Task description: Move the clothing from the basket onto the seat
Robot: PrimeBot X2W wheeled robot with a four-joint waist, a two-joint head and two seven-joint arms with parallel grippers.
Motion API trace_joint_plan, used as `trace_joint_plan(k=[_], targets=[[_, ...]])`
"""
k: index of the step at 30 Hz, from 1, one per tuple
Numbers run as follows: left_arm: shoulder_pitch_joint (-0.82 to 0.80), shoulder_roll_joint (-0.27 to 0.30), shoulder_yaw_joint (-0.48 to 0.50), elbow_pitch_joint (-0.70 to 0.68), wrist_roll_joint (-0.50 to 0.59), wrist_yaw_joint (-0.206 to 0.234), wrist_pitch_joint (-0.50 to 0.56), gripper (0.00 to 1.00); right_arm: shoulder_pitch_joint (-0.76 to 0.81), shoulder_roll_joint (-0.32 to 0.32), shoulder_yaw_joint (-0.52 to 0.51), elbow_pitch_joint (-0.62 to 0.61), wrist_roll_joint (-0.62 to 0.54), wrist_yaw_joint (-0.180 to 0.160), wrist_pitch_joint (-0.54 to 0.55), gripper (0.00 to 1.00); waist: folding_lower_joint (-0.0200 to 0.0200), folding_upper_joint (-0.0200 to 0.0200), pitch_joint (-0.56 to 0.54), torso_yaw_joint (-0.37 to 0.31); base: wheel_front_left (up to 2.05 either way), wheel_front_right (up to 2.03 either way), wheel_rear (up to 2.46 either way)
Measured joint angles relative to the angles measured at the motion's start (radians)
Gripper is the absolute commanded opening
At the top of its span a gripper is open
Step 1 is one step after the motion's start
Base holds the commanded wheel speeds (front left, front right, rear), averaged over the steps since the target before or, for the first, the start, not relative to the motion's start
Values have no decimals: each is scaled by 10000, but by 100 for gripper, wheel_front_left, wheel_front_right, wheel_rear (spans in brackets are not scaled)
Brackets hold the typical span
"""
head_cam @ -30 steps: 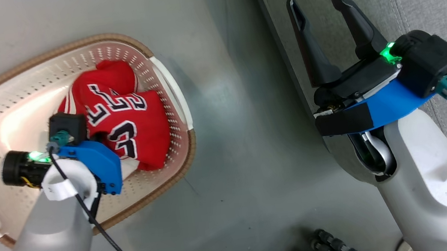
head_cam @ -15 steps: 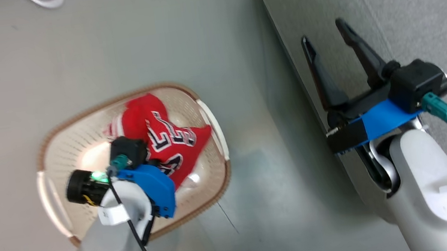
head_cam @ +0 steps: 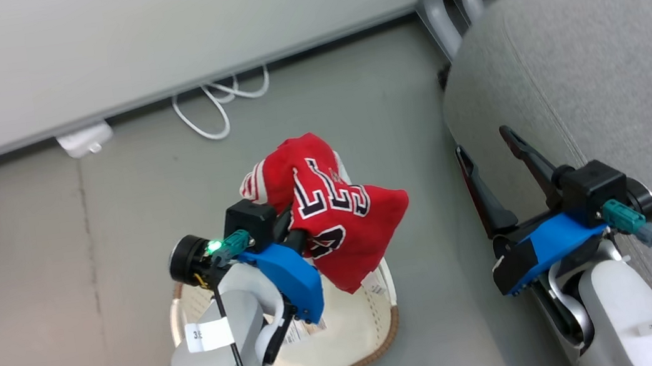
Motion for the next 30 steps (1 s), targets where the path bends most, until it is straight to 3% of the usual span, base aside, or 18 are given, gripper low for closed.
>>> trace_joint_plan(k=[14, 30], targets=[[-767, -109, -1012, -918, -848, 0, 0, 0, 1112, 0, -75, -311, 82, 0, 428, 100, 1, -1, -1907, 1031, 0, 0, 0], [-1113, -150, -1622, -895, -1490, 0, 0, 0, 1415, 0, 462, -531, 199, 0, 663, 100, 3, -1, -2352, 1163, 0, 0, 0]])
